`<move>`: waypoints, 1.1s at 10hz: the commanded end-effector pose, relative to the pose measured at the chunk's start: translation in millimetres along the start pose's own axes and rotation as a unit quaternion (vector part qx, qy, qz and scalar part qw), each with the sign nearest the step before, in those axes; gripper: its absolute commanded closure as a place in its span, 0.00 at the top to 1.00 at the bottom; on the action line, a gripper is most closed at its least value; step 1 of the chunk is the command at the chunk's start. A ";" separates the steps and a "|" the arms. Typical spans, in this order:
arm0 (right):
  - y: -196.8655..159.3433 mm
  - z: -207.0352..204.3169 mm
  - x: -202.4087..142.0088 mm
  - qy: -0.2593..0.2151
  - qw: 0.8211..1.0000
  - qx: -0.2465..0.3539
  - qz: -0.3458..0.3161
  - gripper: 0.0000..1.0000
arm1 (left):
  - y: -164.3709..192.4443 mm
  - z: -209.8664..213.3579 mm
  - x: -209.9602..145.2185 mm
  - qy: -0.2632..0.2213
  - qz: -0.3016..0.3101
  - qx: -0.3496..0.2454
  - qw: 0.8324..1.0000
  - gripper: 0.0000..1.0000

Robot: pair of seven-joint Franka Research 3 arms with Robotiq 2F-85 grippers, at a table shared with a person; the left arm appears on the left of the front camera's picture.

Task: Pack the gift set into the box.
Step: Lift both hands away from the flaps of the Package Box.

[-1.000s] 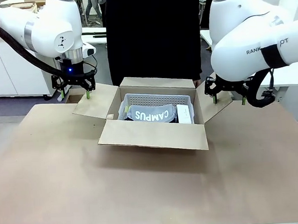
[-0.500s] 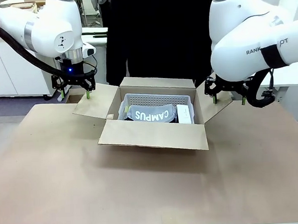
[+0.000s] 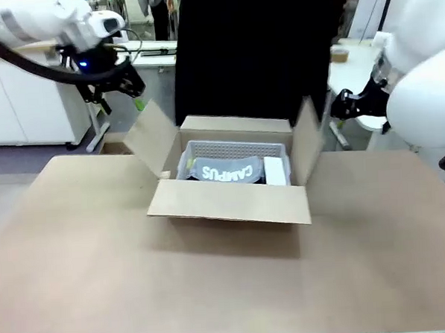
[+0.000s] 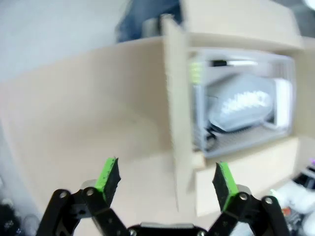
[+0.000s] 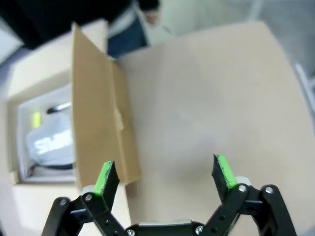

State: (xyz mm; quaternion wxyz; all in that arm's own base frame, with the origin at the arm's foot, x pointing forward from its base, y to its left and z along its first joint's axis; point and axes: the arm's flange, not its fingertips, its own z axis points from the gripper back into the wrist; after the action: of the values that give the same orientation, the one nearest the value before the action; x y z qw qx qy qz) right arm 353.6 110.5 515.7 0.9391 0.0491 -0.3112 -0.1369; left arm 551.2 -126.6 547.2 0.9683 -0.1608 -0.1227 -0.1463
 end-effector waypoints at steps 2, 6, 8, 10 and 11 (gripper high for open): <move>-74.3 41.1 -52.1 0.041 0.962 0.271 -0.016 1.00 | 50.6 53.5 -44.0 0.082 -0.246 -0.363 0.895 1.00; -22.8 54.3 17.1 -0.018 0.987 0.158 -0.017 1.00 | 31.8 72.9 -43.4 -0.034 -0.158 -0.196 0.967 1.00; -33.9 36.0 29.9 0.109 0.923 0.368 0.032 1.00 | 51.4 69.7 -54.4 -0.043 -0.194 -0.247 0.949 1.00; -69.1 15.4 17.7 0.220 0.835 0.503 0.014 1.00 | 74.5 70.6 -61.9 -0.046 -0.224 -0.446 0.865 1.00; -84.2 8.3 9.6 0.252 0.799 0.546 -0.012 1.00 | 89.5 61.7 -67.9 -0.042 -0.206 -0.511 0.834 1.00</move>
State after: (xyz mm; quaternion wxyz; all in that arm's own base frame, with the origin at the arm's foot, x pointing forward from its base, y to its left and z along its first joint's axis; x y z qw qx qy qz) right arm 340.3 54.1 530.3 0.8524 0.4672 -0.2337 0.0232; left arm 495.5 -29.7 573.5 0.7433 -0.5229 -0.1537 -0.3879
